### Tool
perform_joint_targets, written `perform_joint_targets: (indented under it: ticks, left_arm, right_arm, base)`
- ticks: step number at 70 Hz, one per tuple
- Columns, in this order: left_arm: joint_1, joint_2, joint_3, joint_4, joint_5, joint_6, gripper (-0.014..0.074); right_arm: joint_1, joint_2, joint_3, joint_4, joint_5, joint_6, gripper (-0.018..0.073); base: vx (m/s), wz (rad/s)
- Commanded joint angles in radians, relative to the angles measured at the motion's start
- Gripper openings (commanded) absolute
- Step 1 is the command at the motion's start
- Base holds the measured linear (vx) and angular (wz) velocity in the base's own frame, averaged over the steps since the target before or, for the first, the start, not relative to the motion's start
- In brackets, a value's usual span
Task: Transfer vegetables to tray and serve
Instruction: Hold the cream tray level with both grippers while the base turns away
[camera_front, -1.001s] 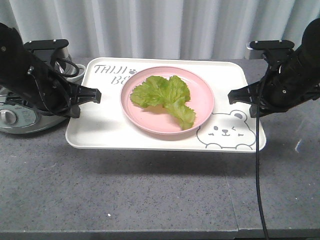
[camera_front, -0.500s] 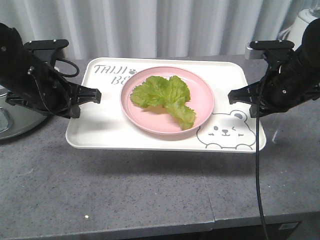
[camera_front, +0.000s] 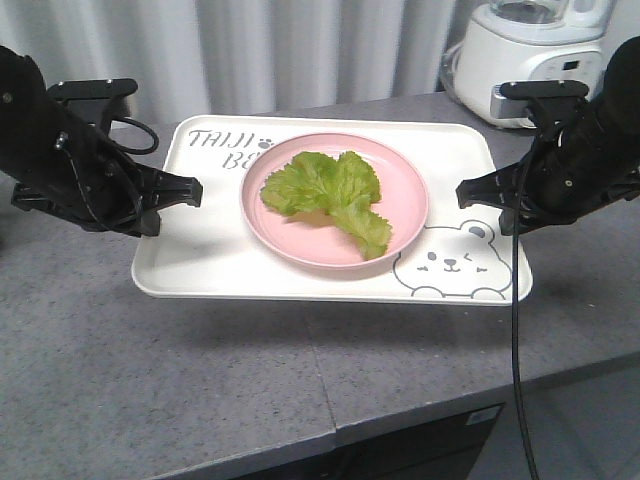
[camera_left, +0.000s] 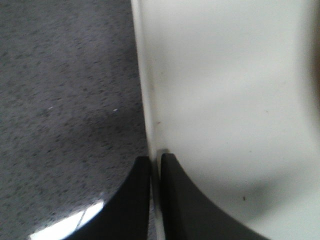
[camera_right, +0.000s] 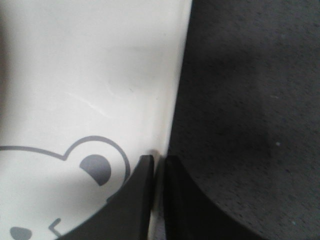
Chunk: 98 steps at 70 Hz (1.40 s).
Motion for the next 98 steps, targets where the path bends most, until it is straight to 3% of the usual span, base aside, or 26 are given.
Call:
perform_joint_targets:
  ticks: [1, 98]
  left_arm:
    - [-0.014, -0.046, -0.03, -0.022, -0.063, 0.018, -0.0008]
    - [-0.014, -0.046, -0.03, -0.023, -0.064, 0.018, -0.0008]
  right_arm:
    - [0.005, -0.047, -0.031, 0.01, -0.049, -0.023, -0.0004]
    - [0.005, -0.047, -0.031, 0.01, -0.049, -0.023, -0.0004]
  base:
    - [0.0, -0.48]
    - [-0.01, -0.46]
